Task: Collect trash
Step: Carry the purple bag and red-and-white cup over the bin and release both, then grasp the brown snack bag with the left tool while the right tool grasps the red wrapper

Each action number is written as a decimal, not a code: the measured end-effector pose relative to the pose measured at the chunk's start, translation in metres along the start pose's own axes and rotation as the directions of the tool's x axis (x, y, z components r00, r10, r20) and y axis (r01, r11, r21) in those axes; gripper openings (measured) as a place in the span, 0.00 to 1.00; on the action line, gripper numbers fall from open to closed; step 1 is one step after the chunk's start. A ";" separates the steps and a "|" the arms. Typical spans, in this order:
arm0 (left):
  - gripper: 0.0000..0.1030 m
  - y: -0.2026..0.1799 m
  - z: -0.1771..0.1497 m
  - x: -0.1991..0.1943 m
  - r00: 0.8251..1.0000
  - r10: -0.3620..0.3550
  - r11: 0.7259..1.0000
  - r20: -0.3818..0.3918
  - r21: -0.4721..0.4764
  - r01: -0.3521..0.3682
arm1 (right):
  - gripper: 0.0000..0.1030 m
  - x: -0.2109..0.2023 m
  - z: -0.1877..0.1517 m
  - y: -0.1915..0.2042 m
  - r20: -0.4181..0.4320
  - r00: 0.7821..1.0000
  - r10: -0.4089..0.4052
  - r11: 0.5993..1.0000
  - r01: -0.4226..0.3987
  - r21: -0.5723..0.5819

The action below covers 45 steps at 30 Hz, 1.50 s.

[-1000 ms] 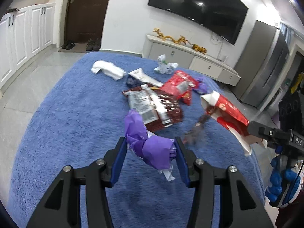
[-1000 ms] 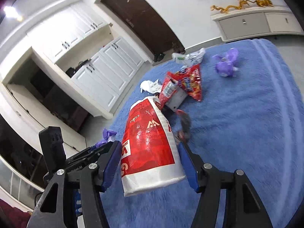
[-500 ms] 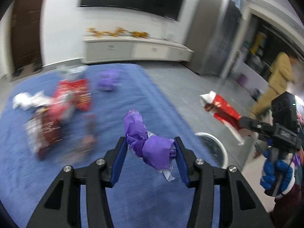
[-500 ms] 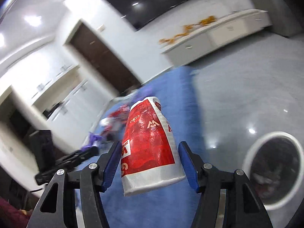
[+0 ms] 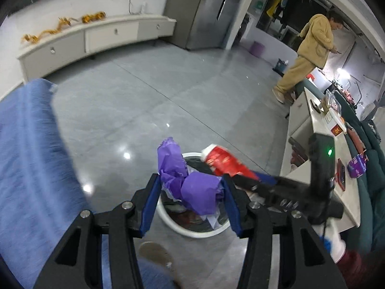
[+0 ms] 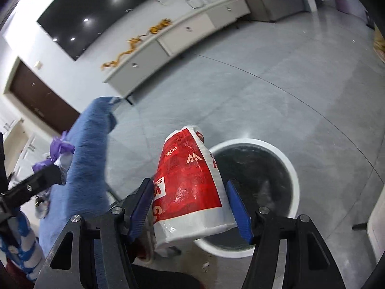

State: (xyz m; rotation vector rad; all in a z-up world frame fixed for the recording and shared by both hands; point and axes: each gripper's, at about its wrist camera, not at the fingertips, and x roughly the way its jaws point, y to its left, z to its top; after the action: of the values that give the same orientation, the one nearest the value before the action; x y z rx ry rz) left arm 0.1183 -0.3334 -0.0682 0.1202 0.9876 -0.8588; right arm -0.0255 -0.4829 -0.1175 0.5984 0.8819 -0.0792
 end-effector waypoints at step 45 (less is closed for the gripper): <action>0.79 0.202 -0.129 -0.254 0.844 0.471 0.839 0.256 -0.424 -0.340 | 1.00 -0.059 -0.015 0.249 0.114 0.964 0.241 0.887 -0.171 -0.428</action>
State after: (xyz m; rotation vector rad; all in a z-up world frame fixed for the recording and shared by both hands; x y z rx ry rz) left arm 0.1021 0.0098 -0.0021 -0.1349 0.7254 -0.2689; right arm 0.0014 -0.2771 0.0338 0.2765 0.6418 0.2470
